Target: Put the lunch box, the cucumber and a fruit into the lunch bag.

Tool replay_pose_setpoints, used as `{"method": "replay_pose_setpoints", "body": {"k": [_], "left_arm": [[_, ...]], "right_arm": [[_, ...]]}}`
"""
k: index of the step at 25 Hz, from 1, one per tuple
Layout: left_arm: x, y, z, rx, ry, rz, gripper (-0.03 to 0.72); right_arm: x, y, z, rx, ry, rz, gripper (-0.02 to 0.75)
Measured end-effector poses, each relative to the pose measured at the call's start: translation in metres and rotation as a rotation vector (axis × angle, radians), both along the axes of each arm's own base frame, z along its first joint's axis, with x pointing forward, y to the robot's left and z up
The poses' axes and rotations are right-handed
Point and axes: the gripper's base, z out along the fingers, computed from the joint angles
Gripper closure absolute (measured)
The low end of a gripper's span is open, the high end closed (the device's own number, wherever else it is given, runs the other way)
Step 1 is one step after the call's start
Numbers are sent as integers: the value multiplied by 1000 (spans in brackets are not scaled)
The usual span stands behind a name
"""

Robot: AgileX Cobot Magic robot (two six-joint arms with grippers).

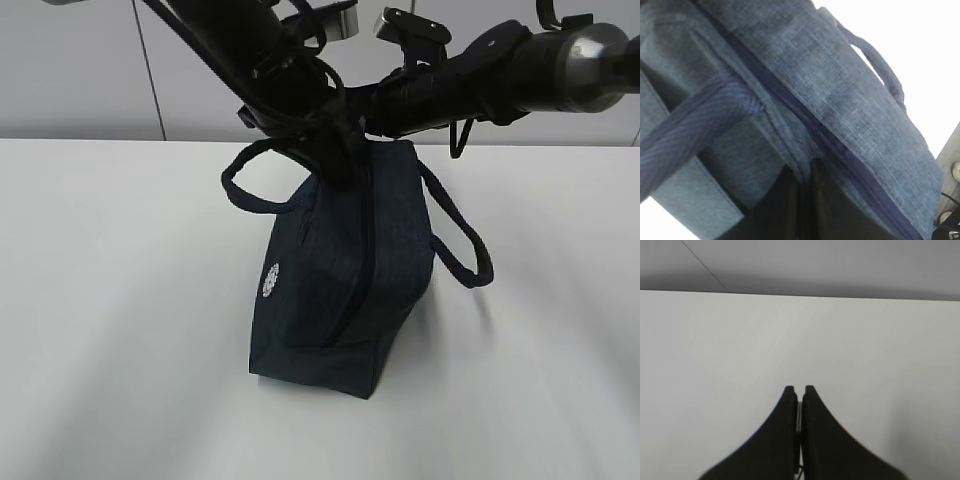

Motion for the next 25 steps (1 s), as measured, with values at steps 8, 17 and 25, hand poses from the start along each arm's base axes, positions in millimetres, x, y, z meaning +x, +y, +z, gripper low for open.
{"method": "replay_pose_setpoints", "body": {"k": [8, 17, 25], "left_arm": [[-5, 1, -10, 21, 26, -2, 697], [-8, -3, -10, 33, 4, -13, 697], [-7, -2, -11, 39, 1, -14, 697]], "right_arm": [[-2, 1, 0, -16, 12, 32, 738], [1, 2, -14, -17, 37, 30, 738], [5, 4, -24, -3, 58, 31, 738]]}}
